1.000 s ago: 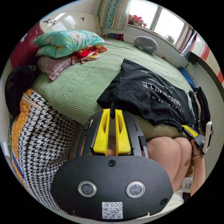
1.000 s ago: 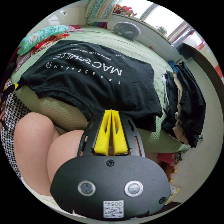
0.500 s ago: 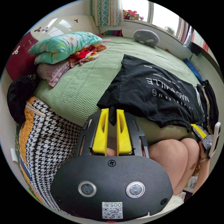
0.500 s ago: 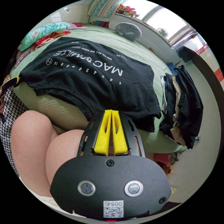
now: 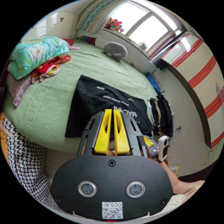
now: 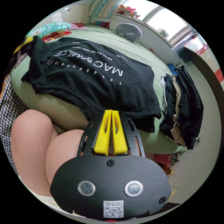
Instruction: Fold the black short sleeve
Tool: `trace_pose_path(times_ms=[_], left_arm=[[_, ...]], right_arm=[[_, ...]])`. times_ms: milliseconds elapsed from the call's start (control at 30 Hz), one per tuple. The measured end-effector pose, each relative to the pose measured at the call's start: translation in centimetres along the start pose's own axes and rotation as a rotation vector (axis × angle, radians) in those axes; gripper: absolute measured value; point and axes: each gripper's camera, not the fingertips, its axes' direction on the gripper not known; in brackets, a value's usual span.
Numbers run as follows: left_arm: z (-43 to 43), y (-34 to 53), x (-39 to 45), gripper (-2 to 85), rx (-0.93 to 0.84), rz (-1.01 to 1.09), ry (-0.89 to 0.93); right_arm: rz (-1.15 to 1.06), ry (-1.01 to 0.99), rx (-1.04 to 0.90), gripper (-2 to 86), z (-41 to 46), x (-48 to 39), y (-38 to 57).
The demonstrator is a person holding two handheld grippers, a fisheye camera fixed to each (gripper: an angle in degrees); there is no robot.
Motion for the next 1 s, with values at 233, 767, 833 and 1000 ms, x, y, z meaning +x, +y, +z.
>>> trace_pose_path(times_ms=[233, 767, 833, 1000], left_arm=[[0.5, 0.0, -1.7, 0.8, 0.041, -0.102, 0.079], [2.8, 3.5, -6.7, 1.8, -0.065, -0.279, -0.37], [2.8, 3.5, -5.1, 2.0, -0.073, -0.239, -0.41], [2.7, 3.4, -1.3, 1.3, -0.052, -0.167, -0.503]], right_arm=[[-0.007, -0.012, 0.003, -1.0, -0.2, 0.5, 0.5], [-0.006, 0.014, -0.01, -1.0, -0.6, 2.2, 1.6], [0.001, -0.003, -0.01, -1.0, -0.6, 3.0, 1.9], [0.009, -0.029, -0.007, -1.0, -0.6, 4.5, 2.6]])
